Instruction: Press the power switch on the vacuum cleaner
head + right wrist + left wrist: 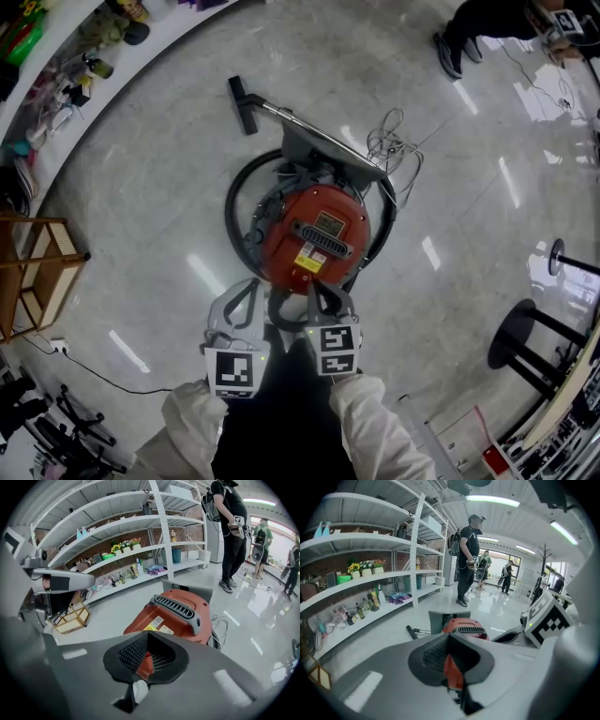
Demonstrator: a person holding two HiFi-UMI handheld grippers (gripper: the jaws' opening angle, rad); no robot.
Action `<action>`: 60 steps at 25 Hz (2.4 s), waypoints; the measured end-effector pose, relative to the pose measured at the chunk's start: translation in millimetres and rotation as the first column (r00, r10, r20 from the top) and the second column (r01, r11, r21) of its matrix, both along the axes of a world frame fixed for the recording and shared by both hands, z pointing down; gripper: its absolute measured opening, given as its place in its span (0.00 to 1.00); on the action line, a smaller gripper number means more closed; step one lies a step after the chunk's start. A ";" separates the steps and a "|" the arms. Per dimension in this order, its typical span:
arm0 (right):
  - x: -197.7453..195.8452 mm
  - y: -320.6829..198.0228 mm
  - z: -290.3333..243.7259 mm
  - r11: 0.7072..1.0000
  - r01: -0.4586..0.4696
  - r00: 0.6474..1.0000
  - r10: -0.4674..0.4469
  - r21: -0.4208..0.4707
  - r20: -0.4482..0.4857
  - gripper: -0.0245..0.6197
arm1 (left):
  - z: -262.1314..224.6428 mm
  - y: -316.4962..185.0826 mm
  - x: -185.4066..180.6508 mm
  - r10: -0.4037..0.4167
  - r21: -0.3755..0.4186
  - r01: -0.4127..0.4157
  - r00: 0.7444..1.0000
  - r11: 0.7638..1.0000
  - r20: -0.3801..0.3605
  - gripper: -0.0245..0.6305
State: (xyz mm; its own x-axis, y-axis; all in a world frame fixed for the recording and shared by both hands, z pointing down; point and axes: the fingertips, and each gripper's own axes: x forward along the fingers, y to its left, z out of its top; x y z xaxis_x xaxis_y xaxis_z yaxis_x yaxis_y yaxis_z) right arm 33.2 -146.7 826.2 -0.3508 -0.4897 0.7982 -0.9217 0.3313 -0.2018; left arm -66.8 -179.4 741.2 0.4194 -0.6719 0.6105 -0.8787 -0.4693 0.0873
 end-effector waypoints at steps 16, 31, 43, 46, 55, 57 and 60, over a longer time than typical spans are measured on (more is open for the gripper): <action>-5.6 9.1 34.9 0.997 0.042 0.997 -0.046 -0.062 -0.061 0.04 | 1.6 -1.5 -12.3 0.007 -0.006 -0.007 1.000 1.000 0.014 0.04; -6.5 9.9 36.7 0.997 0.063 0.994 -0.067 -0.052 -0.081 0.04 | 6.8 -3.9 -13.0 0.004 -0.019 -0.004 1.000 1.000 0.009 0.04; -6.5 10.6 36.9 0.997 0.063 0.995 -0.065 -0.038 -0.079 0.04 | 9.3 -0.6 -11.1 0.006 -0.029 -0.005 1.000 1.000 0.012 0.04; -5.5 10.7 38.6 0.998 0.055 0.996 -0.058 -0.045 -0.074 0.04 | 9.7 0.8 -9.2 0.012 -0.034 -0.011 1.000 0.999 0.010 0.04; -4.4 14.5 43.7 0.997 0.050 0.996 -0.055 -0.065 -0.074 0.04 | 12.3 4.8 -6.8 0.019 -0.048 -0.018 1.000 0.999 0.008 0.04; -3.9 14.5 43.7 0.997 0.045 0.996 -0.050 -0.063 -0.075 0.04 | 12.1 4.3 -6.7 0.022 -0.047 -0.021 1.000 0.999 0.009 0.04; -4.2 14.7 44.3 0.996 0.047 0.996 -0.052 -0.070 -0.076 0.04 | 12.8 3.8 -7.8 0.019 -0.048 -0.018 1.000 0.999 0.011 0.04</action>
State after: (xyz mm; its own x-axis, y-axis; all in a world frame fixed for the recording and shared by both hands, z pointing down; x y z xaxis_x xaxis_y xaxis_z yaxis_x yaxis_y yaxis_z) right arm 29.0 -132.0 870.5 -0.3088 -0.4171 0.8548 -0.9183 0.3647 -0.1538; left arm -74.7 -175.7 754.0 0.4244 -0.6341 0.6463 -0.8709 -0.4811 0.0999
